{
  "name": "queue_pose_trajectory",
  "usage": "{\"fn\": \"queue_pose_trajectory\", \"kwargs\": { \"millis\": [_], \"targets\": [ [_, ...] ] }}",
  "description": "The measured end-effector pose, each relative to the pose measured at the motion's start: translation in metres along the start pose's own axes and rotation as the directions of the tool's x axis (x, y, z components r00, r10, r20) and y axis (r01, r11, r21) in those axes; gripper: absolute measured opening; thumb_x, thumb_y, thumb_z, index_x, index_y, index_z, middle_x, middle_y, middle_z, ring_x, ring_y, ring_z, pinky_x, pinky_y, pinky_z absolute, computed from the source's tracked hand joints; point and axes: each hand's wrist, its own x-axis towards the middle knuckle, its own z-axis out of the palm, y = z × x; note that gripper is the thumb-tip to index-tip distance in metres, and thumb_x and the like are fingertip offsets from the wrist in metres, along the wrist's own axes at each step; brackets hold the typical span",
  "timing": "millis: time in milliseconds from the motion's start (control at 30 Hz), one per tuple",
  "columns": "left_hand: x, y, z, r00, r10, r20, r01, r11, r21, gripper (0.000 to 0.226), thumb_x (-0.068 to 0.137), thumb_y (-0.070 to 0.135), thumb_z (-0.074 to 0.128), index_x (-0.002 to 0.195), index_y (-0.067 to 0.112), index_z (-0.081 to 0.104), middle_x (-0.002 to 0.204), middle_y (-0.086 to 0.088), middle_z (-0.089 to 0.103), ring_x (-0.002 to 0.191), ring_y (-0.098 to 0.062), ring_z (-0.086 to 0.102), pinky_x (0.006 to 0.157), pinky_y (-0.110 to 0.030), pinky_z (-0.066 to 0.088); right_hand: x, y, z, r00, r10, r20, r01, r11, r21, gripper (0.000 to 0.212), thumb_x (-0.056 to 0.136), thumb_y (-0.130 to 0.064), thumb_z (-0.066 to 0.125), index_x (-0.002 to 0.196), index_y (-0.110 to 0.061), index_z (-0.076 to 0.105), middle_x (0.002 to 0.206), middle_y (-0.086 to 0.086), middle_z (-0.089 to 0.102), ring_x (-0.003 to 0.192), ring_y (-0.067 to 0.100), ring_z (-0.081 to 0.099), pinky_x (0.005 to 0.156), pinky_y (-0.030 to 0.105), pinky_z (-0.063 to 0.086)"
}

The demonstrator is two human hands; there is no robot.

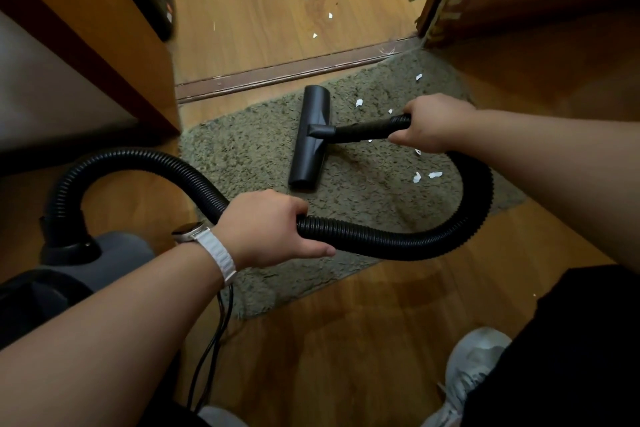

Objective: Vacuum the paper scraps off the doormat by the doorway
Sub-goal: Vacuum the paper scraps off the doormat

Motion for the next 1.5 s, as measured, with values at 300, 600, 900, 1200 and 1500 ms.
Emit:
{"fn": "queue_pose_trajectory", "kwargs": {
  "millis": [300,600,900,1200,1500],
  "targets": [
    [-0.001,0.004,-0.005,1.0,0.007,0.004,-0.007,1.0,-0.03,0.066,0.068,0.092,0.045,0.072,0.027,0.053,0.063,0.01,0.056,0.059,-0.006,0.054,0.056,-0.028,0.045,-0.006,0.018,-0.013,0.994,0.105,0.023,-0.106,0.993,0.051,0.042,0.085,-0.055,0.068,0.104,-0.018,0.069,0.08,0.005,0.066,0.071,0.022,0.063,0.055,0.029,0.048],
    [0.003,0.011,-0.005,1.0,0.011,0.004,-0.011,0.998,-0.054,0.066,0.069,0.092,0.045,0.073,0.027,0.054,0.063,0.01,0.057,0.059,-0.006,0.055,0.059,-0.029,0.053,-0.014,0.042,-0.017,0.987,0.161,0.0,-0.161,0.986,0.038,0.038,0.083,-0.054,0.068,0.1,-0.021,0.071,0.078,0.005,0.066,0.071,0.022,0.062,0.055,0.028,0.046],
    [-0.003,0.01,-0.005,1.0,0.009,0.013,-0.009,1.0,-0.017,0.065,0.068,0.092,0.044,0.074,0.028,0.054,0.065,0.011,0.056,0.061,-0.005,0.054,0.058,-0.027,0.049,-0.011,0.02,-0.008,1.0,0.023,-0.003,-0.022,0.999,0.046,0.033,0.086,-0.054,0.065,0.1,-0.025,0.068,0.079,0.001,0.064,0.071,0.018,0.06,0.054,0.027,0.042],
    [0.003,0.016,-0.001,1.0,0.01,0.007,-0.01,1.0,-0.004,0.063,0.067,0.093,0.045,0.07,0.03,0.049,0.063,0.011,0.055,0.06,-0.004,0.052,0.054,-0.028,0.042,-0.017,0.021,-0.001,0.998,-0.048,0.034,0.05,0.997,-0.057,0.03,0.087,-0.057,0.062,0.098,-0.029,0.064,0.082,-0.003,0.062,0.074,0.016,0.059,0.057,0.027,0.045],
    [0.018,0.03,-0.003,1.0,-0.005,-0.001,0.005,1.0,-0.015,0.065,0.067,0.093,0.045,0.073,0.028,0.052,0.064,0.009,0.057,0.061,-0.005,0.054,0.056,-0.028,0.046,-0.019,0.061,-0.014,0.992,0.127,-0.018,-0.125,0.988,0.087,0.033,0.085,-0.054,0.067,0.102,-0.025,0.068,0.08,0.001,0.064,0.073,0.02,0.062,0.055,0.028,0.045]
  ]
}}
